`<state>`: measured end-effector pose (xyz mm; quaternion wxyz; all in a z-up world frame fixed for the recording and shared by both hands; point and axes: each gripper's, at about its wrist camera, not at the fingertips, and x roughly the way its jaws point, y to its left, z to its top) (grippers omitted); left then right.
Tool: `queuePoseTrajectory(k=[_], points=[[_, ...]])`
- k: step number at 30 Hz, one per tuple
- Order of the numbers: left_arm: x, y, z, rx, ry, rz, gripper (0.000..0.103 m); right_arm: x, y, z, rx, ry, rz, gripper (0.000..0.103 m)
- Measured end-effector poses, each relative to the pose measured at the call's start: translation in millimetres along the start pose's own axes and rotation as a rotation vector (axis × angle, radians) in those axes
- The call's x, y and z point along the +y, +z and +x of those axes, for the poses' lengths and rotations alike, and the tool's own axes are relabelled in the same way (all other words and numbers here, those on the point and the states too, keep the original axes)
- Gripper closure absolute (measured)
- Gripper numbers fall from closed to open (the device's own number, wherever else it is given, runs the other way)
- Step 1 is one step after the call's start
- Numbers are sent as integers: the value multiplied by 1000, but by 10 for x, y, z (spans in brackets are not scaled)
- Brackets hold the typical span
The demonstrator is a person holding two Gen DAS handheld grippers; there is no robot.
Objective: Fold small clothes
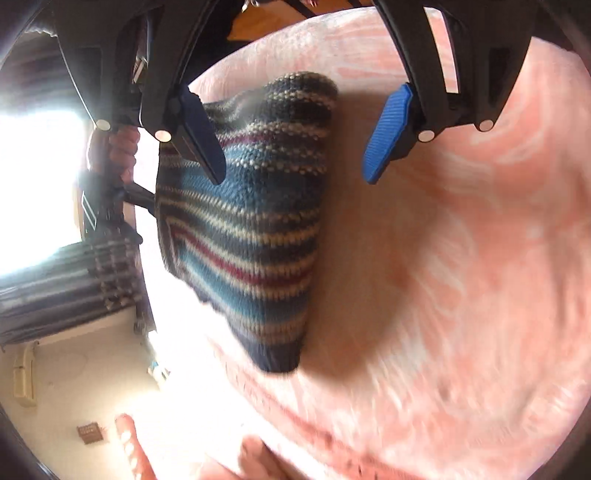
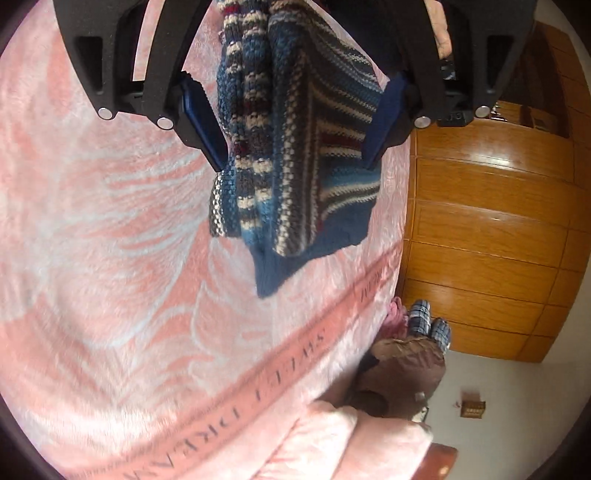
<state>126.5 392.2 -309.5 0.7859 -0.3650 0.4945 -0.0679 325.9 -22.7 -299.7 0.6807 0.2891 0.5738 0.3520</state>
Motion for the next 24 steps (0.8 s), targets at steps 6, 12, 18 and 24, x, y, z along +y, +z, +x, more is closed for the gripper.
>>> queuePoseTrajectory(k=[6, 12, 18, 24], points=[[-513, -210, -69, 28, -314, 122, 31, 266, -73, 173, 30, -110, -102, 48], [-263, -422, 404, 168, -306, 82, 34, 403, -132, 244, -55, -171, -171, 94], [-273, -419, 352, 249, -344, 84, 34, 95, -66, 369, -14, -196, -116, 83], [-356, 220, -3, 94, -370, 128, 27, 303, -28, 186, -67, -157, -142, 74]])
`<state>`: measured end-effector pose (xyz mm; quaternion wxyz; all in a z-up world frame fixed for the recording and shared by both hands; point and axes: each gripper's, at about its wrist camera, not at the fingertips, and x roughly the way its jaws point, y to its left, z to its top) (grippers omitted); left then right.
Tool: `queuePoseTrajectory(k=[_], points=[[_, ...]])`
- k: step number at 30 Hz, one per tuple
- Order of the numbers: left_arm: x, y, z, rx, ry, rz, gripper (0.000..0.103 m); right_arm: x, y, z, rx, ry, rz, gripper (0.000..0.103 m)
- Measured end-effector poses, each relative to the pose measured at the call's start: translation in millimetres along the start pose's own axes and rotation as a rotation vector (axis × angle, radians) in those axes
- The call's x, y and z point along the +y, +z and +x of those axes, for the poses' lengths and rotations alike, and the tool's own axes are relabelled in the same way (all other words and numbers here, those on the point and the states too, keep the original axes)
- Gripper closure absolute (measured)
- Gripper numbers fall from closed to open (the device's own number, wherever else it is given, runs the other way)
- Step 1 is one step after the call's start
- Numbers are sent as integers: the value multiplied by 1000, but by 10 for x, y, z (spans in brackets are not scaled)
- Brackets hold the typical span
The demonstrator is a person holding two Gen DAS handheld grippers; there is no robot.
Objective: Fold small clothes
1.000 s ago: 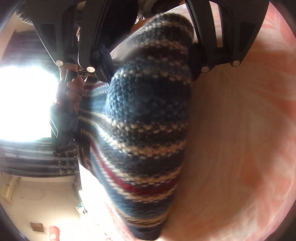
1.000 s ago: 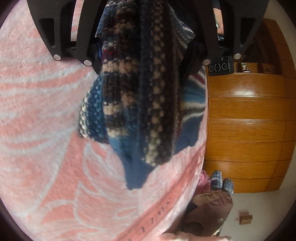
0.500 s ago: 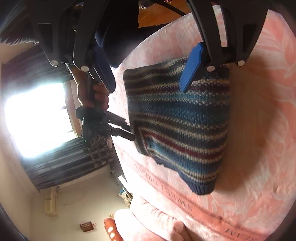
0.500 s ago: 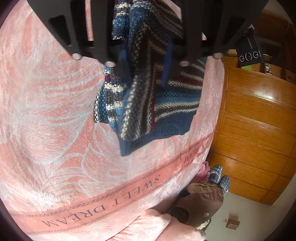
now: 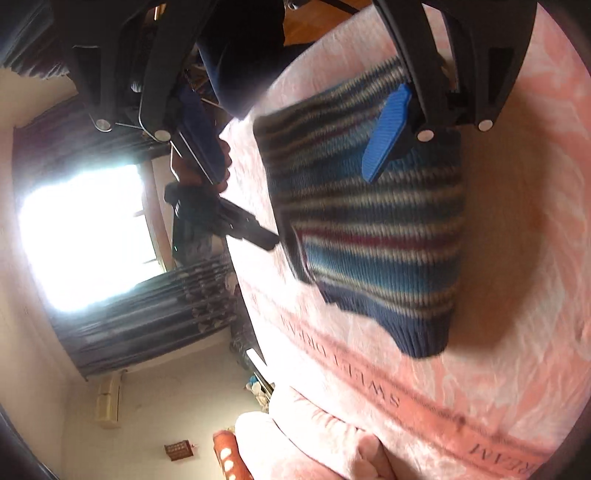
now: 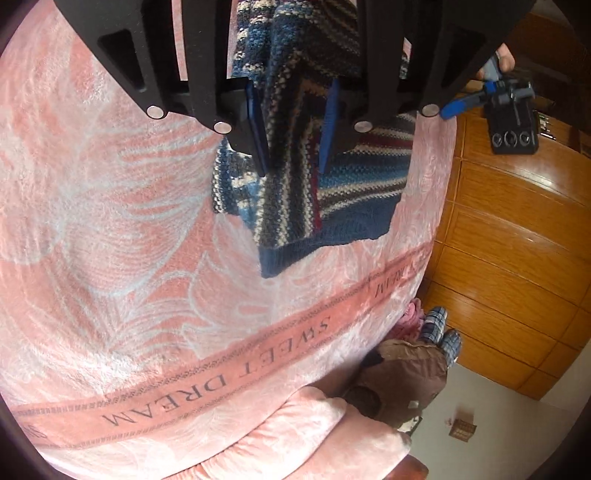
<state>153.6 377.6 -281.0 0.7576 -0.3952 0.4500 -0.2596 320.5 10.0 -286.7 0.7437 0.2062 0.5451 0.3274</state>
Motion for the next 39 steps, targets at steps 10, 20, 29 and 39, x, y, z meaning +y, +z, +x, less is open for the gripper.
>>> queuePoseTrajectory(k=[10, 20, 29, 39], points=[[388, 452, 558, 101, 102, -47, 30, 14, -59, 152, 81, -59, -97, 98], [272, 80, 714, 128, 159, 57, 31, -57, -479, 169, 159, -106, -169, 103], [262, -85, 497, 104, 153, 27, 32, 68, -805, 65, 166, -171, -239, 103], [5, -441, 114, 45, 188, 58, 23, 316, -1212, -219, 170, -203, -260, 103]])
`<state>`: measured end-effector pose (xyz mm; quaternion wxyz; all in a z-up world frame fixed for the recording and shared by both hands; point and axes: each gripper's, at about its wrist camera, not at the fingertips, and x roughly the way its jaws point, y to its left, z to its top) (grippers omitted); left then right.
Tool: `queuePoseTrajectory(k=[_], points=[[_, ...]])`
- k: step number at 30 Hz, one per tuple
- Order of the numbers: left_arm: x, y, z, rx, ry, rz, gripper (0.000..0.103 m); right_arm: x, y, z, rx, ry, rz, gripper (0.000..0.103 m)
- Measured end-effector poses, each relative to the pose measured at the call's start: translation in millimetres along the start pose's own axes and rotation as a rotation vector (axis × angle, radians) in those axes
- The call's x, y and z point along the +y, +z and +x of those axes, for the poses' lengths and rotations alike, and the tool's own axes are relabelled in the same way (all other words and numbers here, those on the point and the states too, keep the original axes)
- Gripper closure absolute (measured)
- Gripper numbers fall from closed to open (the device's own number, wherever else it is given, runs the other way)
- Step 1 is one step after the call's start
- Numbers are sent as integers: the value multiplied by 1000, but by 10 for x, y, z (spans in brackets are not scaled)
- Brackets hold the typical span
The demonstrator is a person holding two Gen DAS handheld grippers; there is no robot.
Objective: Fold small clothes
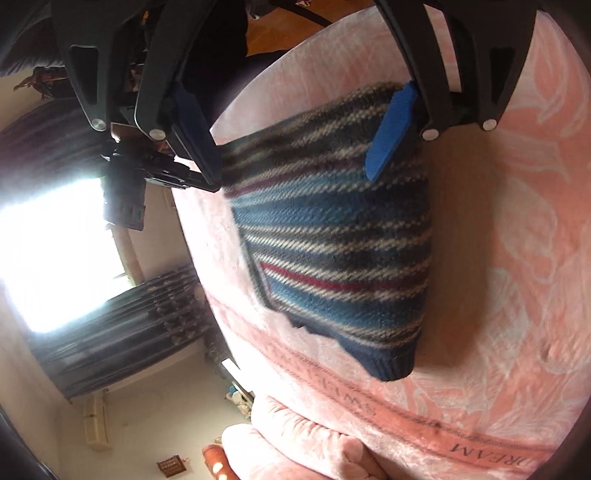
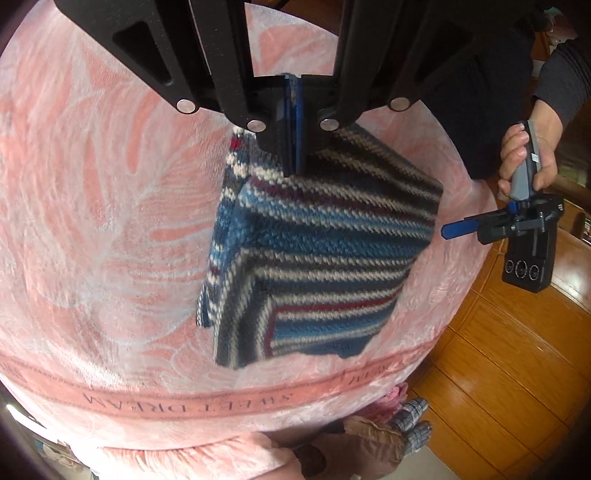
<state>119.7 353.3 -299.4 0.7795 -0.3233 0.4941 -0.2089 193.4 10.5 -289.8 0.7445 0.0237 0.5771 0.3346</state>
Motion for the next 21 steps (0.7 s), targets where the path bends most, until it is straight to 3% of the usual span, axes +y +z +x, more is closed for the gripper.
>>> queuePoseTrajectory(k=[2, 4, 8, 10, 11, 13, 14, 15, 18, 21], points=[[185, -91, 218, 53, 94, -28, 25, -75, -93, 177, 20, -56, -2, 103], [360, -170, 404, 101, 148, -64, 26, -120, -121, 192, 7, -47, 30, 103], [319, -218, 273, 56, 86, -88, 24, -56, -140, 39, -9, -45, 37, 103], [253, -242, 125, 19, 97, -83, 21, -35, -185, -71, -21, -43, 56, 100], [230, -266, 38, 2, 110, -88, 16, -20, -222, -130, -30, -49, 67, 93], [173, -337, -148, -24, 154, -112, 11, 41, -322, -247, -57, -88, 79, 61], [133, -385, -228, -31, 180, -119, 7, 89, -385, -303, -70, -132, 82, 34], [65, -445, -300, -35, 214, -120, 5, 147, -447, -356, -86, -173, 85, 17], [-164, -667, -528, -64, 379, -66, 3, 323, -660, -476, -115, -278, 99, 6], [-440, -932, -706, -100, 509, 26, 3, 513, -848, -519, -80, -382, 82, 5]])
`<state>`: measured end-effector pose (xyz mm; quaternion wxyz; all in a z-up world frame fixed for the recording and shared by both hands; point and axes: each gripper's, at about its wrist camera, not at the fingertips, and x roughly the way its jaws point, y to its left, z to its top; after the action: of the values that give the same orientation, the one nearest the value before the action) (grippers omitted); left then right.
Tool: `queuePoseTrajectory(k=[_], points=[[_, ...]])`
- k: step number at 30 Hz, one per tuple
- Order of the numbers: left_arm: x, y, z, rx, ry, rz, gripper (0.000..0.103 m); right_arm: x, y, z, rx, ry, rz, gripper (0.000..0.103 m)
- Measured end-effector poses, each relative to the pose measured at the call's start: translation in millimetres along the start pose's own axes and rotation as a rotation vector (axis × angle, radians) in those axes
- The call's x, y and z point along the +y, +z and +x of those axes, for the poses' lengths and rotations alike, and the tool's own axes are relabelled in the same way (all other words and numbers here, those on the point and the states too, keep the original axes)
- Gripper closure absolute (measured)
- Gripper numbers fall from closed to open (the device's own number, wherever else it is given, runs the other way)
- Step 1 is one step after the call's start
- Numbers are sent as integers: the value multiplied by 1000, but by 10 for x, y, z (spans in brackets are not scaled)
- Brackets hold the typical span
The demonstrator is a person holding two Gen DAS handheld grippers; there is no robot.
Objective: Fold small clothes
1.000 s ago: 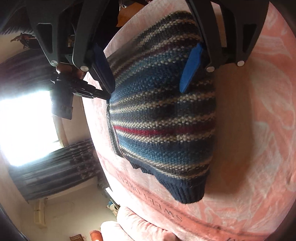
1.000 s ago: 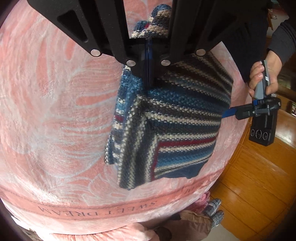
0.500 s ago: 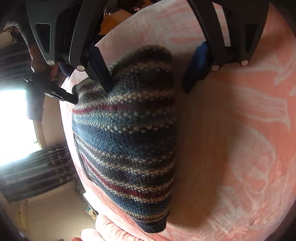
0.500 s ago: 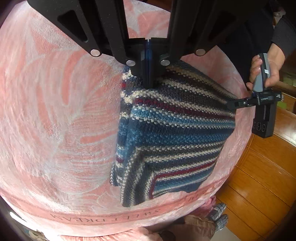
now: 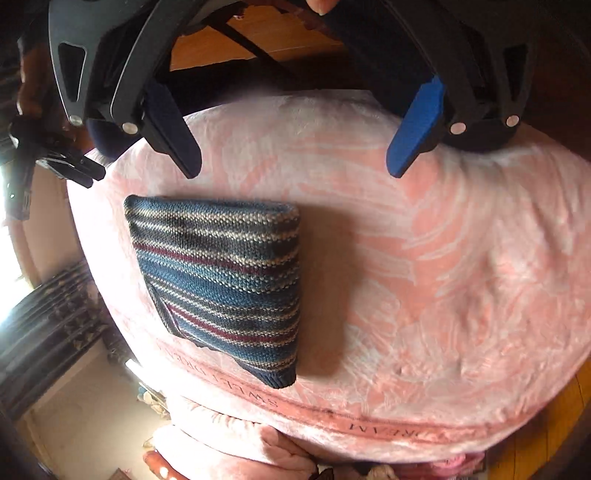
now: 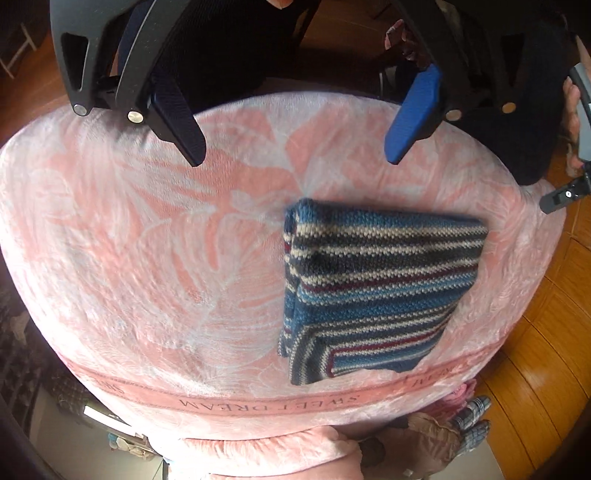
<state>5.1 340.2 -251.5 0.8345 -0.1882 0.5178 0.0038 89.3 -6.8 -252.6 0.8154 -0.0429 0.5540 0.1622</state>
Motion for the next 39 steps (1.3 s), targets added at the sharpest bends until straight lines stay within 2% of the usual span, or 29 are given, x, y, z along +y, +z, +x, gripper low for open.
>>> queuePoseTrajectory(k=[2, 4, 7, 9, 11, 16, 18, 22, 26, 28, 31, 35, 39], points=[[-112, -100, -144, -22, 89, 32, 3, 103, -130, -157, -38, -57, -22, 4], [-156, -251, -270, -30, 133, 29, 3, 197, -217, -308, -71, -105, -34, 4], [-283, -388, -434, 7, 116, 19, 3, 335, -312, -579, -103, -153, -36, 4], [-385, -464, -609, -8, 91, 55, 3, 412, -342, -786, -102, -146, -29, 4], [-453, -504, -808, -1, 82, 92, 3, 490, -358, -1050, -148, -131, -32, 4], [-555, -532, -1368, -58, 131, 139, 3, 771, -362, -1700, -237, -149, -74, 4], [-635, -556, -1594, -84, 128, 162, 3, 854, -353, -1887, -263, -151, -84, 4], [-793, -601, -1897, -111, 169, 199, 3, 960, -380, -2154, -293, -158, -92, 4], [-862, -665, -2111, -115, 131, 199, 3, 1083, -453, -2317, -315, -187, -114, 4], [-869, -688, -2153, -114, 124, 197, 3, 1100, -479, -2344, -318, -175, -107, 4], [-824, -706, -2099, -110, 139, 181, 3, 1120, -483, -2306, -306, -166, -100, 4], [-735, -694, -1972, -71, 116, 132, 3, 1130, -457, -2226, -286, -162, -102, 4], [-755, -668, -1893, -65, 137, 141, 3, 1135, -425, -2170, -282, -158, -103, 4]])
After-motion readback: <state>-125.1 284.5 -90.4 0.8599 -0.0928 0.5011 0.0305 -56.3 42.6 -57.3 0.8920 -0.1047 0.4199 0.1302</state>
